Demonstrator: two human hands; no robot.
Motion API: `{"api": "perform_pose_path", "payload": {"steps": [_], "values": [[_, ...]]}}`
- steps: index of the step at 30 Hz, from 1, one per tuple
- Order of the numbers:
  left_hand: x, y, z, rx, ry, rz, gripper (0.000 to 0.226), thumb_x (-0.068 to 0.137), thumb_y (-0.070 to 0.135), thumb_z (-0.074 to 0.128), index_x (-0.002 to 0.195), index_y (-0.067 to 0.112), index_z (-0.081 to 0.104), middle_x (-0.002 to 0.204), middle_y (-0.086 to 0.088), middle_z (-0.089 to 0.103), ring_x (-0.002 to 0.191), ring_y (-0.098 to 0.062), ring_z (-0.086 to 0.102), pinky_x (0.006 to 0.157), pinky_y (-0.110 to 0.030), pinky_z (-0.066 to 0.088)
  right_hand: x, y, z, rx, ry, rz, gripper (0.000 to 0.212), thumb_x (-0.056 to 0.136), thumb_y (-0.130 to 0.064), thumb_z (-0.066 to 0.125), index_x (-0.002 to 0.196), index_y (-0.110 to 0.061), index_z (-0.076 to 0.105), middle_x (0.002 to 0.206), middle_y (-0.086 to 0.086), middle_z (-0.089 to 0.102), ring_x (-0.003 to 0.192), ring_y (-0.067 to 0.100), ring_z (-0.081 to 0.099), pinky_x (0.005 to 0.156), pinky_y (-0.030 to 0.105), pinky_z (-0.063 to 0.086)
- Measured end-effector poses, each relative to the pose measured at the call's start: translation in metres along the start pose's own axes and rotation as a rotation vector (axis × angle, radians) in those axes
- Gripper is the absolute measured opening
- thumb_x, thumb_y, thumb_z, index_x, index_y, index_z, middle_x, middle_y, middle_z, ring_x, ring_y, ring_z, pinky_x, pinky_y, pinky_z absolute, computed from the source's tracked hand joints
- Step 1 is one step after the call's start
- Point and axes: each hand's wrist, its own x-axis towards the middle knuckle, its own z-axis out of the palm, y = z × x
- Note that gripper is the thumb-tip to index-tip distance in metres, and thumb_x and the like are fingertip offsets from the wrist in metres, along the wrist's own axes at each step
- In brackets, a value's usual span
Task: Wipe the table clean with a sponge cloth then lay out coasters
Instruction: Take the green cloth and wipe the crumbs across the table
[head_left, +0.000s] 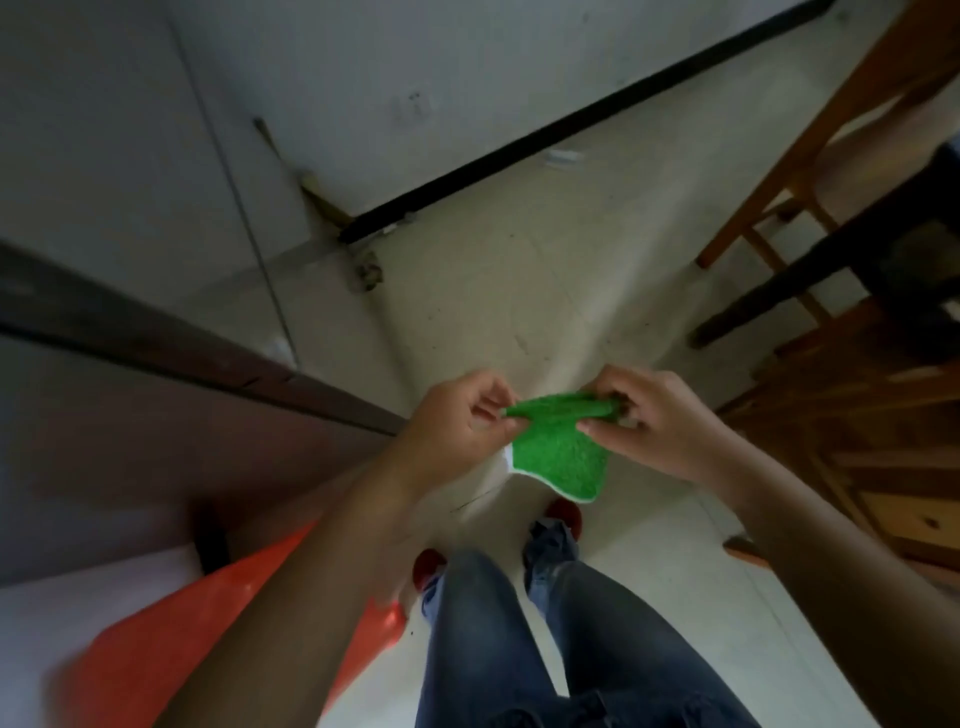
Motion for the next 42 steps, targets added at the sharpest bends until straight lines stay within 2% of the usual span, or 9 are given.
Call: {"api": "perform_pose_path", "payload": {"steps": [4,9,13,15,21,25,34,39,42], "values": [[0.037,0.011,0.033,-0.297,0.014,-0.097,0.037,0.074,-0.004,0.065,0.09,0.021,0.043,0.084,0.001,0.057,0.063,0.008,0.061,0.065,-0.01,0.049,0.003,0.024,-0.024,0.203,0.197,0.107,0.044,0.074,-0.001,0.069,0.073,-0.031,0.037,0.066,-0.01,0.043,0.052,-0.003,0.047,0.049,0.007,0.035],[0.084,0.023,0.065,-0.345,-0.009,-0.232,0.023,0.089,-0.003,0.047,0.076,0.014,0.054,0.056,0.011,0.066,0.054,0.006,0.06,0.056,-0.011,0.048,0.018,0.049,-0.046,0.927,0.473,0.327,0.034,0.079,0.003,0.062,0.089,-0.025,0.046,0.075,-0.001,0.056,0.057,-0.005,0.057,0.054,0.011,0.046],[0.134,0.035,0.089,-0.324,0.053,-0.27,0.02,0.092,0.006,0.046,0.08,0.018,0.055,0.08,-0.002,0.063,0.077,-0.016,0.059,0.074,-0.03,0.048,0.034,0.077,-0.061,1.337,0.442,0.628,0.008,0.089,-0.008,0.049,0.09,-0.008,0.057,0.084,0.009,0.063,0.065,0.01,0.066,0.064,0.023,0.056],[0.162,0.037,0.097,-0.27,0.023,-0.3,0.018,0.092,0.009,0.047,0.082,0.019,0.057,0.086,-0.007,0.062,0.084,-0.023,0.059,0.08,-0.037,0.049,0.044,0.094,-0.067,1.244,0.37,0.726,0.01,0.087,-0.003,0.051,0.09,-0.005,0.06,0.085,0.007,0.065,0.07,0.014,0.066,0.067,0.026,0.056],[0.274,0.059,0.105,0.002,-0.09,-0.325,0.034,0.091,0.011,0.05,0.124,0.004,0.045,0.104,-0.008,0.056,0.094,-0.02,0.054,0.079,-0.028,0.042,0.097,0.142,-0.131,0.994,0.69,0.867,0.02,0.091,0.0,0.045,0.106,-0.012,0.048,0.09,0.003,0.058,0.079,0.015,0.058,0.061,0.016,0.051],[0.345,0.089,0.116,0.143,-0.167,-0.203,0.034,0.091,0.011,0.048,0.124,0.004,0.045,0.097,-0.001,0.051,0.092,-0.016,0.051,0.079,-0.023,0.037,0.118,0.172,-0.188,0.778,0.856,0.949,0.026,0.092,-0.003,0.044,0.113,-0.017,0.045,0.096,-0.002,0.052,0.098,0.019,0.053,0.087,0.037,0.048],[0.468,0.164,0.201,0.18,-0.417,0.026,0.028,0.092,0.007,0.045,0.12,0.005,0.048,0.092,-0.001,0.055,0.086,-0.015,0.052,0.073,-0.024,0.04,0.11,0.242,-0.303,0.577,0.923,1.116,0.032,0.086,0.008,0.042,0.105,-0.015,0.052,0.085,0.0,0.052,0.08,0.014,0.052,0.077,0.034,0.047],[0.519,0.212,0.252,0.365,-0.577,0.243,0.026,0.092,0.006,0.043,0.116,0.006,0.051,0.091,0.0,0.054,0.083,-0.013,0.051,0.07,-0.022,0.039,0.09,0.295,-0.361,0.443,0.933,1.197,0.034,0.081,0.006,0.042,0.106,-0.013,0.056,0.097,0.014,0.056,0.095,0.029,0.056,0.09,0.049,0.047],[0.557,0.255,0.286,0.471,-0.682,0.402,0.023,0.092,0.006,0.045,0.114,0.006,0.053,0.09,-0.001,0.054,0.083,-0.016,0.054,0.071,-0.025,0.046,0.078,0.33,-0.389,0.304,0.912,1.231,0.042,0.082,0.005,0.045,0.117,-0.016,0.053,0.112,0.015,0.056,0.108,0.03,0.052,0.089,0.037,0.045]]}}
